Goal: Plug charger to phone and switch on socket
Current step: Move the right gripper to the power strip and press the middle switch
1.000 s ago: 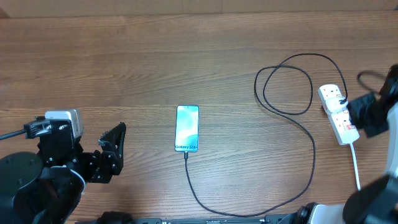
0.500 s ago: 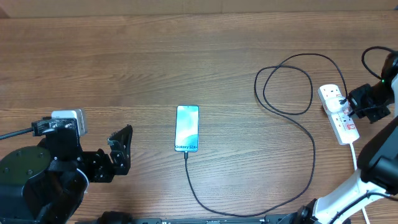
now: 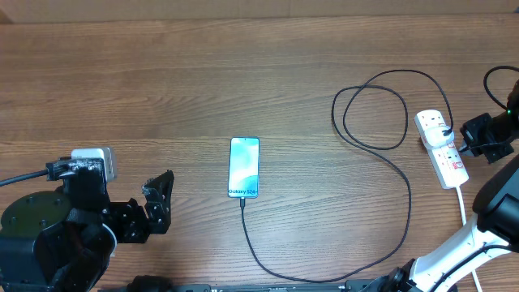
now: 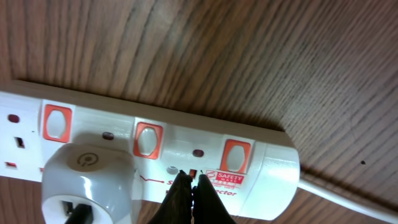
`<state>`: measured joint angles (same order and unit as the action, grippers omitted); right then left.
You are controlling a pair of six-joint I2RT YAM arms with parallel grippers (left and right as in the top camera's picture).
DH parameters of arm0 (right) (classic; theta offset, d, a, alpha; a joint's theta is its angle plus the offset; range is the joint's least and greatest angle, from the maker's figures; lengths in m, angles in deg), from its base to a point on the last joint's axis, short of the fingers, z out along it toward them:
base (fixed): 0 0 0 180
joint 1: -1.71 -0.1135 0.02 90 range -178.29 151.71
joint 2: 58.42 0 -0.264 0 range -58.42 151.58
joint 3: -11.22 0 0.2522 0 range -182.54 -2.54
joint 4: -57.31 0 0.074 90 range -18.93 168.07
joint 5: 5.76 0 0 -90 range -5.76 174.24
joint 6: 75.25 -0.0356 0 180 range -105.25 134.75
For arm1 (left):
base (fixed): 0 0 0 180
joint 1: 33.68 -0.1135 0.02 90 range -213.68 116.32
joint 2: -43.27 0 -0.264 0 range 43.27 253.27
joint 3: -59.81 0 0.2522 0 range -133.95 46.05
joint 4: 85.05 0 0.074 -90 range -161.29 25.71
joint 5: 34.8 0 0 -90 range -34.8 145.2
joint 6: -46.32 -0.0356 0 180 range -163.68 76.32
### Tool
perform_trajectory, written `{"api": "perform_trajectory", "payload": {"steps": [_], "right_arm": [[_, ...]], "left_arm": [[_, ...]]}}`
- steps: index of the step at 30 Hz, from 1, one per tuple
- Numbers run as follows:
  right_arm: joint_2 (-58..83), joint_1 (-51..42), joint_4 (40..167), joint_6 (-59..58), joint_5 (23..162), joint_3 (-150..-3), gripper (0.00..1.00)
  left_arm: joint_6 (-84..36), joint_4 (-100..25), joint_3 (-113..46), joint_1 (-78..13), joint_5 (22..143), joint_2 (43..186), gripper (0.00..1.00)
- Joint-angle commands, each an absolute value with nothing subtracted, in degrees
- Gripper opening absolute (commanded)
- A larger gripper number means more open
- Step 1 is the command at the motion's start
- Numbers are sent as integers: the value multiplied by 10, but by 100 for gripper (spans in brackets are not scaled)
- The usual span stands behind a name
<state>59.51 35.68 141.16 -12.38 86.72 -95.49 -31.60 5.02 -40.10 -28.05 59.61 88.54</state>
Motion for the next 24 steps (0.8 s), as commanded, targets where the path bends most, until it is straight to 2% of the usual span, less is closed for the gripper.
{"api": "perform_trajectory", "payload": {"steps": [1,24], "right_arm": [[603,355,1402,-104,897,-968,4],[623,329,1371,-102,882,-968,4]], "left_arm": [[-312,50,-396,-279,590,884,100],[-312,52,-396,-279,591,884,99]]}}
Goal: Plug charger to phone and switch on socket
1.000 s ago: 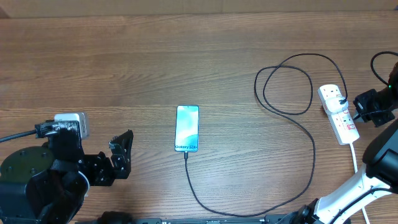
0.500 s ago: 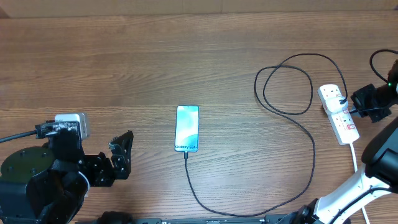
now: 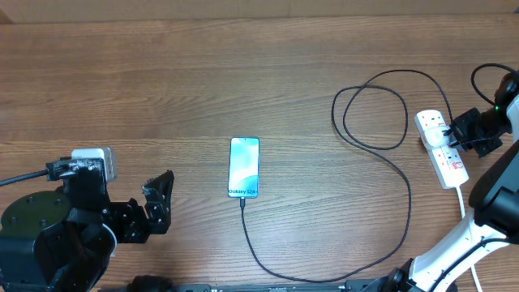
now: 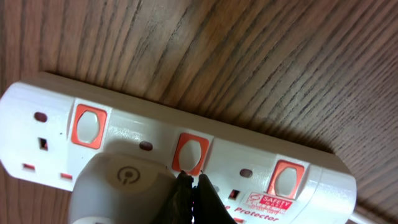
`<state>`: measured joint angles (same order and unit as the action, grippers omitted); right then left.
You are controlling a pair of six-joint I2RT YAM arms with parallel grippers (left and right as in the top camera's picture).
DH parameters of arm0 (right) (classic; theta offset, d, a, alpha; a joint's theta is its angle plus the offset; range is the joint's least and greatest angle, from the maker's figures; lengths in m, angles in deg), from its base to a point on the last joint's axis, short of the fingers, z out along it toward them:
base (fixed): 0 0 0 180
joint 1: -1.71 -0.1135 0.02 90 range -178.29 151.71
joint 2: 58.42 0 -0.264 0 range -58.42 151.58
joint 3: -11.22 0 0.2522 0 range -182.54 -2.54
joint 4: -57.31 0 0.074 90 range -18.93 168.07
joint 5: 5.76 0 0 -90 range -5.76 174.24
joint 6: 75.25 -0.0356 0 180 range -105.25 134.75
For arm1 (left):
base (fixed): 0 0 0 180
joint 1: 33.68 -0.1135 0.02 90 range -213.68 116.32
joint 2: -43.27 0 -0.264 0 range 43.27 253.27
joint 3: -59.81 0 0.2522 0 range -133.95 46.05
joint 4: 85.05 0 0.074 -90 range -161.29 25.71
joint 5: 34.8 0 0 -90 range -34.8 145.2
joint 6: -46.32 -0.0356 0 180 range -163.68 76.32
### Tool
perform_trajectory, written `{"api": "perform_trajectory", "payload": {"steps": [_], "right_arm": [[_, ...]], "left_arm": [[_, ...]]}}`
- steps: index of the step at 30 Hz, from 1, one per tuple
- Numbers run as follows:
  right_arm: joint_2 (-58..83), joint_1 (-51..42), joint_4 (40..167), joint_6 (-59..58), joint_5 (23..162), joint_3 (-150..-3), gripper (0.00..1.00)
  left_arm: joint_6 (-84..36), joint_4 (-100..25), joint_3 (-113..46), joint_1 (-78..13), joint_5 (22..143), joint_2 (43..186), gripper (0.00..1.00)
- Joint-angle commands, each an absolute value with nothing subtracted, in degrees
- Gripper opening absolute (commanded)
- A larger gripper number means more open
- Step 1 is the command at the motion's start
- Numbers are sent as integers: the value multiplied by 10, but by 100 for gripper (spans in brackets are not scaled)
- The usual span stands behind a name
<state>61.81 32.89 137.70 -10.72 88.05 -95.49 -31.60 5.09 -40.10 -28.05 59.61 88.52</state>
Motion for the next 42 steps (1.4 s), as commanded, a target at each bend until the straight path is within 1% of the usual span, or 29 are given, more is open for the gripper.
{"api": "perform_trajectory", "payload": {"steps": [1,10,17,24,26,30,33,34,37,38,39,40,42], "right_arm": [[624,329,1369,-102,882,-968,4],[638,328,1363,-102,884,-968,4],[664,307,1378,-102,884,-968,4],[642,307,1481,-89,882,-1039,4],[596,306,1513,-87,882,-1066,4],[479,299,1523,-87,882,-1071,4],[374,291,1540,-88,885,-1071,4],[309,282,1555,-88,900,-1071,4],[197,250,1592,-88,921,-1071,4],[166,237,1605,-88,921,-1071,15],[137,227,1618,-88,923,-1071,73],[112,218,1626,-88,923,-1071,100],[65,213,1631,-88,923,-1071,100]], "left_arm": [[-312,52,-396,-279,591,884,100],[-312,52,-396,-279,591,884,100],[-312,52,-396,-279,592,884,100],[-312,54,-396,-279,592,884,100],[-312,54,-396,-279,592,884,100],[-312,54,-396,-279,592,884,100],[-312,54,-396,-279,592,884,100],[-312,54,-396,-279,592,884,100],[-312,54,-396,-279,592,884,100],[-312,54,-396,-279,592,884,100],[-312,54,-396,-279,592,884,100],[-312,54,-396,-279,592,884,100],[-312,54,-396,-279,592,884,100]]}}
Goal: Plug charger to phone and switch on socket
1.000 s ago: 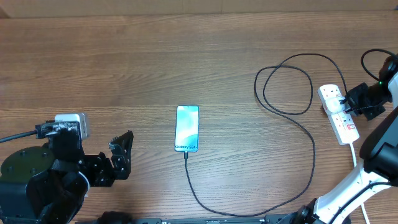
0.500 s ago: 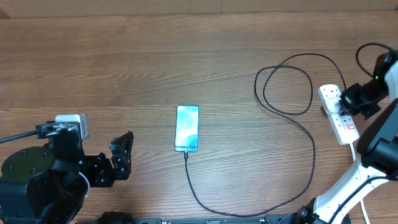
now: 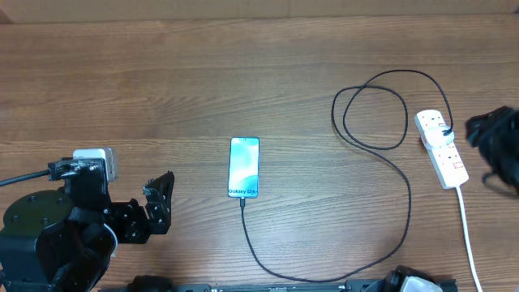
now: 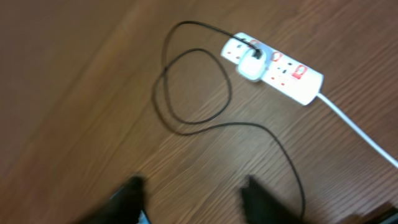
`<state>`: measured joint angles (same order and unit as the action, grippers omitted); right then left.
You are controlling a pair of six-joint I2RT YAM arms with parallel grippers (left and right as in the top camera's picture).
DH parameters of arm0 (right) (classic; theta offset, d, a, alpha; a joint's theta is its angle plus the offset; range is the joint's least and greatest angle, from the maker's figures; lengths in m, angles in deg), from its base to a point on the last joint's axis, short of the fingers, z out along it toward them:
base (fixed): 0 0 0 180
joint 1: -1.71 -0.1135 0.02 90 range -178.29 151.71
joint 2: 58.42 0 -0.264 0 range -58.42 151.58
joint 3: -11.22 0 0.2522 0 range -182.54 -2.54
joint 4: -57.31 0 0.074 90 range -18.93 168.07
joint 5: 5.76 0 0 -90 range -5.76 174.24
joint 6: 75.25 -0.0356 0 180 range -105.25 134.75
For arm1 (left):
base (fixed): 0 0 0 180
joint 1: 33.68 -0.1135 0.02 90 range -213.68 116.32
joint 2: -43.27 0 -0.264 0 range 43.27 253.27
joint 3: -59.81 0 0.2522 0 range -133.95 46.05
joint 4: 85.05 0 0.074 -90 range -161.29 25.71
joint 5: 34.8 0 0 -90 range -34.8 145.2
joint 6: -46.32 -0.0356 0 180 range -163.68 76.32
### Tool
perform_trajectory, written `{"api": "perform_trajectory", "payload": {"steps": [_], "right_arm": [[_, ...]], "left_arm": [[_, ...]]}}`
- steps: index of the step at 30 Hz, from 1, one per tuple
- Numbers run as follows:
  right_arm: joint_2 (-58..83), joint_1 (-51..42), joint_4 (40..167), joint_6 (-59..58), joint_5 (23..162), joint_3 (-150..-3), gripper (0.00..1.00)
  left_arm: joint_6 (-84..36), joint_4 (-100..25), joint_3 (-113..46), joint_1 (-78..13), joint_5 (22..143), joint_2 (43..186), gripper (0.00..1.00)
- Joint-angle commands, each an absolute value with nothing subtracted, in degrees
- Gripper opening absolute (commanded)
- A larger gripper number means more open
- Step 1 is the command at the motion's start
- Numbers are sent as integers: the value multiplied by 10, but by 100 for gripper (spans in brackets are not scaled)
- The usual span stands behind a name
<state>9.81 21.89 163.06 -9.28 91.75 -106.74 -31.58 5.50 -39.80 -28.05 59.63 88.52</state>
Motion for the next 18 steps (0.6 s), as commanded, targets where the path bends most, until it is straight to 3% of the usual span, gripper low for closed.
{"api": "perform_trajectory", "payload": {"steps": [1,13,18], "right_arm": [[36,213,1638,-92,929,-1071,100],[-65,213,1681,-92,925,-1055,100],[-90,210,1602,-92,938,-923,100]], "left_arm": [[-312,54,-396,-279,592,884,100],[-312,54,-396,-279,592,884,100],[-312,54,-396,-279,592,884,100]]}}
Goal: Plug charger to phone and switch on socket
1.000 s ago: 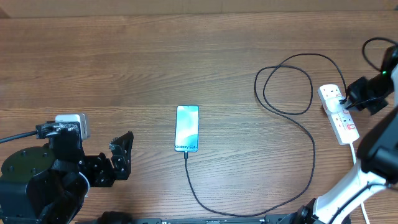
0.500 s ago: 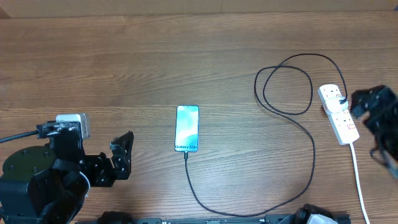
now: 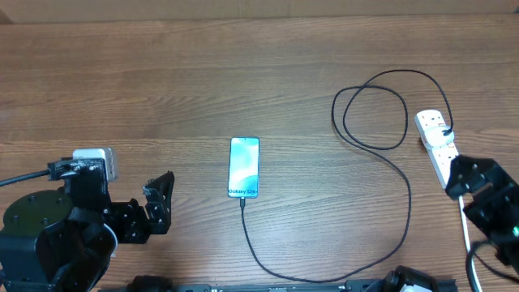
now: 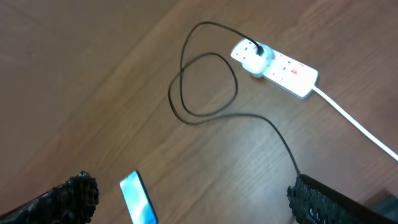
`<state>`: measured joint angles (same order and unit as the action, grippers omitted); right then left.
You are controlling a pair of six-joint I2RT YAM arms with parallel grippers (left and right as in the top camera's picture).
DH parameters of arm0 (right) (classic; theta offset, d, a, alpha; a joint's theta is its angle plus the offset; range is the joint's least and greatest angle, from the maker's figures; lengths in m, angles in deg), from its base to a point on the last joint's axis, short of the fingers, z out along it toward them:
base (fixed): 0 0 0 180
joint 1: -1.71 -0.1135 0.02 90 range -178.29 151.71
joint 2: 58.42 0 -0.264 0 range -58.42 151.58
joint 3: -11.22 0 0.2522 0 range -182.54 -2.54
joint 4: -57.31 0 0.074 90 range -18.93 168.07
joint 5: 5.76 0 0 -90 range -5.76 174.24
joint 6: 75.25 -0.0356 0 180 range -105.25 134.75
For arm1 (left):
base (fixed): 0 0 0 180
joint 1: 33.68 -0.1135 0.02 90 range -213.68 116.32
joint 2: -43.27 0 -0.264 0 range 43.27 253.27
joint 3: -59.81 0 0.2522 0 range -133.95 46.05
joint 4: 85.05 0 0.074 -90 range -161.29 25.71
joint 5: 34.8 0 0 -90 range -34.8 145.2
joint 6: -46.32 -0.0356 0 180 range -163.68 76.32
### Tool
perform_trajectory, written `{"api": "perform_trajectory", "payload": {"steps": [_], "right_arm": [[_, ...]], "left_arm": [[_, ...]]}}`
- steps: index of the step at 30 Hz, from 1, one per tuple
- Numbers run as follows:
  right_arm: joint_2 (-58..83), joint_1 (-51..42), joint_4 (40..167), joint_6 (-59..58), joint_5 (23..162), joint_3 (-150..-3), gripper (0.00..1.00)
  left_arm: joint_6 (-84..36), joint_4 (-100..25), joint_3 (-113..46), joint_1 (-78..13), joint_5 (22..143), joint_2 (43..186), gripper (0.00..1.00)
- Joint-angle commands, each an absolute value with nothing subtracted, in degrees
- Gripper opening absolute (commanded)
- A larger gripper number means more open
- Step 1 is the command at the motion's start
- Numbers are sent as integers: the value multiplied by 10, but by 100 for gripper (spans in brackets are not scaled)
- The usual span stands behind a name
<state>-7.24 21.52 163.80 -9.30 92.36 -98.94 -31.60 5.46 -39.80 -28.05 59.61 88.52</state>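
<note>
The phone (image 3: 244, 167) lies screen-up and lit at the table's middle, also seen at the bottom of the right wrist view, phone (image 4: 138, 200). A black cable (image 3: 403, 188) runs from its near end in a loop to the white charger plug (image 4: 254, 60) seated in the white power strip (image 3: 436, 143). My right gripper (image 4: 194, 202) is open, fingers wide apart, held well above the table and back from the strip (image 4: 287, 67). The right arm (image 3: 485, 195) covers the strip's near end. My left gripper (image 3: 158, 201) rests open at the front left, holding nothing.
The strip's white lead (image 3: 469, 243) runs off the front right edge. The left arm's base (image 3: 49, 239) fills the front left corner. A light strip of another surface borders the table's far edge (image 3: 259, 11).
My right arm has moved from beside the strip toward the front right corner. In the wrist view the fingers stand wider apart, and the phone has come into sight.
My right gripper was shut with its tips on the strip near the switch by the safety label. Then its tips were at the middle switch beside the charger plug. Later it was open and far above the strip, and now farther back. Phone and left arm stayed put.
</note>
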Motion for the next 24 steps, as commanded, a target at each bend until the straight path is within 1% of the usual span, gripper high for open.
{"api": "perform_trajectory", "payload": {"steps": [1,2,3,4,5,6,7,9,11,13,15,18,22,24], "right_arm": [[-117,201,1541,-92,950,-861,100],[-152,184,1462,-92,960,-788,100],[-175,170,1412,-92,962,-743,100],[-219,145,1320,-92,964,-662,100],[-237,135,1284,-92,964,-630,100],[-288,110,1175,-92,963,-538,100],[-317,99,1111,-92,964,-484,100],[-403,78,919,-92,964,-325,100],[-454,72,790,-92,964,-222,100],[-489,72,703,-92,963,-146,100],[-510,72,665,-92,956,-100,100],[-542,71,639,-95,934,-34,100],[-581,69,734,-109,880,-30,100],[-583,69,758,-103,864,-30,100]], "left_arm": [[-312,54,-396,-279,592,884,100],[-312,54,-396,-279,592,884,100],[-312,54,-396,-279,592,884,100],[-312,54,-396,-279,592,884,100],[-312,54,-396,-279,592,884,100],[-312,54,-396,-279,592,884,100],[-312,54,-396,-279,592,884,100],[-312,54,-396,-279,592,884,100],[-312,54,-396,-279,592,884,100],[-312,54,-396,-279,592,884,100],[-312,54,-396,-279,592,884,100],[-312,54,-396,-279,592,884,100],[-312,54,-396,-279,592,884,100],[-312,54,-396,-279,592,884,100]]}}
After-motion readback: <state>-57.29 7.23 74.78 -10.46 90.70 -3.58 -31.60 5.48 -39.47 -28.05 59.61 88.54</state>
